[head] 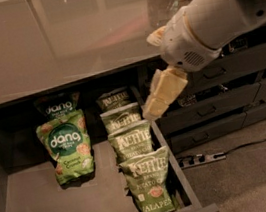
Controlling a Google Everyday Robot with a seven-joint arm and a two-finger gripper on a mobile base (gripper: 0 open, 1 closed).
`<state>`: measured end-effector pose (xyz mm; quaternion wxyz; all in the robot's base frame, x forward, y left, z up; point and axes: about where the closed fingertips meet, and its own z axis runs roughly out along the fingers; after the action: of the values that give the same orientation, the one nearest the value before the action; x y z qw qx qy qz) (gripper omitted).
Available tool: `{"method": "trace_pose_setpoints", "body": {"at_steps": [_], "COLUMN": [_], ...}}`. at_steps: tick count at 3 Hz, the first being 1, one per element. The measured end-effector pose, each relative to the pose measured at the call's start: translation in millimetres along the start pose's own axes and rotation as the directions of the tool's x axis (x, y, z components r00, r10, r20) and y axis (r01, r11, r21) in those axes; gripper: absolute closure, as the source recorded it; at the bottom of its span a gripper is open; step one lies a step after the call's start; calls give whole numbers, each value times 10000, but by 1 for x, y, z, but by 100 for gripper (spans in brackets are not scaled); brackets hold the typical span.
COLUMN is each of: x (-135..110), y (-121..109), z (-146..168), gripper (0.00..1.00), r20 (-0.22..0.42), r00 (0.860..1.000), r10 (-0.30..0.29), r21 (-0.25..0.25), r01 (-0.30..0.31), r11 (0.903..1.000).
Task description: Pick green rice chip bag from top drawer and place on counter
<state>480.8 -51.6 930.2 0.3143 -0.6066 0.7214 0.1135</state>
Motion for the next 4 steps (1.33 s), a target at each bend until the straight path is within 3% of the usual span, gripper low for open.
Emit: {"method": "trace_pose_setpoints", "body": {"at_steps": [1, 3, 4], "x": [-51, -50, -46], "y": [23, 28, 50], "z": [19, 32, 98], "gripper": [0, 0, 0], "r20": [1294, 1310, 1192], "r00": [9911, 9912, 9922], "r10": [-308, -174, 365], "r21": [-573, -819, -1828], "r01": [385, 283, -142], "r11": [9976, 9962, 9830]}}
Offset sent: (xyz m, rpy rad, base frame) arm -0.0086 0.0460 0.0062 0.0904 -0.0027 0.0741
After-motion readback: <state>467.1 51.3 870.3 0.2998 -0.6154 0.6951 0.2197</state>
